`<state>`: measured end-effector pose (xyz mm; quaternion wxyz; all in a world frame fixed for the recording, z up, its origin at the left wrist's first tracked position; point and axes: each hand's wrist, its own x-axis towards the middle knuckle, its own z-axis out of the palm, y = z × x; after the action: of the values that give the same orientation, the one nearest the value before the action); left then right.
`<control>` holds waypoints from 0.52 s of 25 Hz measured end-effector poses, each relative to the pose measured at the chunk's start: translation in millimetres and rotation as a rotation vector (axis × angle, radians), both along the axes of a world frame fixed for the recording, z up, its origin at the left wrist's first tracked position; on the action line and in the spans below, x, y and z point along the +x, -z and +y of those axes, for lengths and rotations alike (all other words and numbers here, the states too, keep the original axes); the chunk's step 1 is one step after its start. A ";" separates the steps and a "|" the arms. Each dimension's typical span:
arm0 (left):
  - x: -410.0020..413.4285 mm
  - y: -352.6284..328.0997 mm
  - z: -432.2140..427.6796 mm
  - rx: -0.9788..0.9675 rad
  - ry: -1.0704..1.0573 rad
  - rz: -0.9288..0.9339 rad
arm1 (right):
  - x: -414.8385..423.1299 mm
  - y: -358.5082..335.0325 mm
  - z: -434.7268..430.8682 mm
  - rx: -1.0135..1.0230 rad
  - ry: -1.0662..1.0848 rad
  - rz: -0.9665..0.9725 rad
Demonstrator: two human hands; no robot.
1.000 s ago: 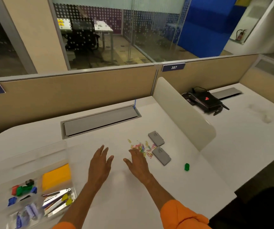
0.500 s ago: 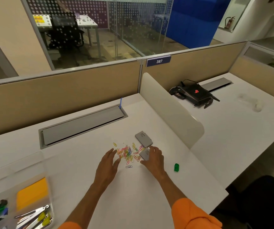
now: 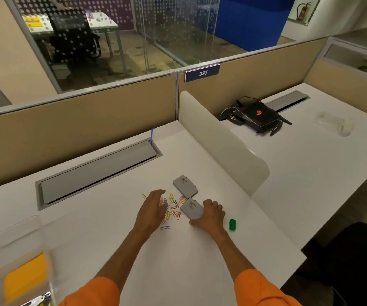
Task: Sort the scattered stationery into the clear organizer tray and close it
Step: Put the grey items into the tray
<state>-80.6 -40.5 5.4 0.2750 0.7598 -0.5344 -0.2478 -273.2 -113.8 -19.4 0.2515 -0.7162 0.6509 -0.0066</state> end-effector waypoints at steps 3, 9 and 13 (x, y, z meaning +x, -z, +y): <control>-2.0 -3.4 -21.9 0.012 0.002 0.010 | -5.3 4.1 -1.6 0.044 0.047 -0.172; -7.5 -8.1 -65.9 0.071 0.007 -0.011 | -22.9 3.9 2.1 0.114 0.161 -0.485; -12.2 -2.5 -99.3 0.219 0.050 -0.032 | -37.8 -11.3 1.0 0.134 0.312 -0.603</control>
<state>-92.7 -139.8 8.0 0.1755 0.7757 -0.5272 -0.2993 -311.0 -112.8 -8.1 0.4749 -0.5557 0.6480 -0.2139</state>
